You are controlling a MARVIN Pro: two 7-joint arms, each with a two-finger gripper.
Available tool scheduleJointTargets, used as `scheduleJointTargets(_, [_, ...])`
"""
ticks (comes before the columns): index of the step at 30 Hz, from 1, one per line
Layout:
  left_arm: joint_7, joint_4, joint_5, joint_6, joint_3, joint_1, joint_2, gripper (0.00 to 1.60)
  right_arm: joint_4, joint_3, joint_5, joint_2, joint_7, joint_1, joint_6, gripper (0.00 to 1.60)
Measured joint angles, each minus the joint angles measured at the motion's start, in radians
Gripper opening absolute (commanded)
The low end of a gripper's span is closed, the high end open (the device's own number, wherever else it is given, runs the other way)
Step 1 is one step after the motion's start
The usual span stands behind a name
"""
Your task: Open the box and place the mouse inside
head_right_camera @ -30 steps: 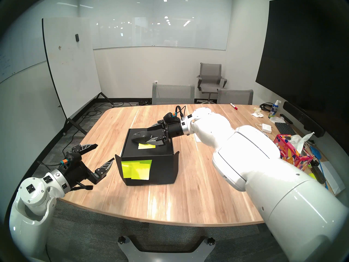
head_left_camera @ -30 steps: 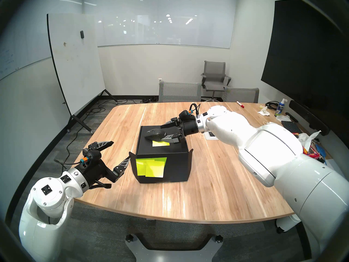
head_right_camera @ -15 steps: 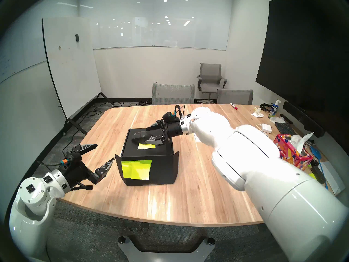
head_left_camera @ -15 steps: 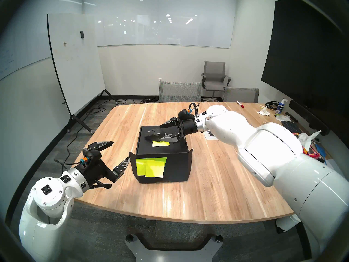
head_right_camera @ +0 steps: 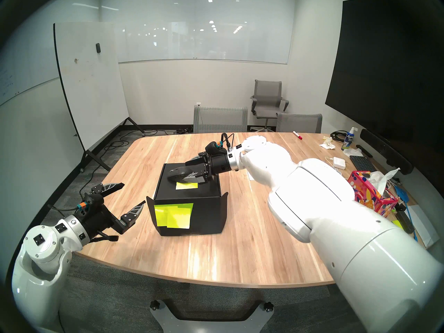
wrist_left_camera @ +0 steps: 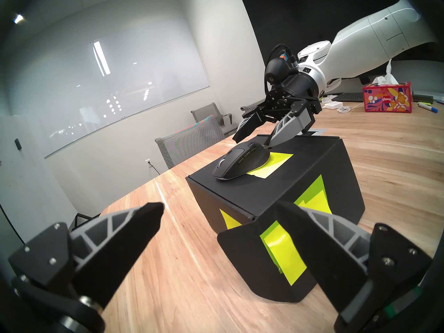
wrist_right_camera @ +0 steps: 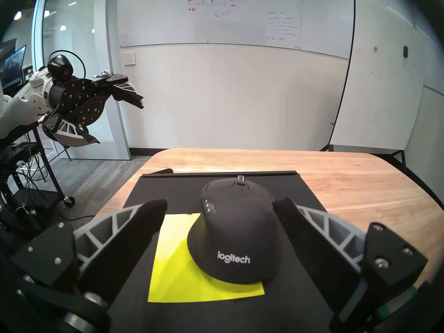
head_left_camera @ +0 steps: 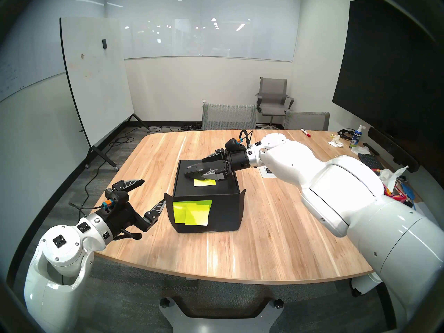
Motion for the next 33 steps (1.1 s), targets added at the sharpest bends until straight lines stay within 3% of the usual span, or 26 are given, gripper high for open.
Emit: scheduleJointTargets(33, [0.000, 0.006, 0.000, 0.000, 0.001, -0.004, 0.000, 1.60, 0.000, 0.013, -0.022, -0.026, -0.063, -0.012, 0.046, 1.60])
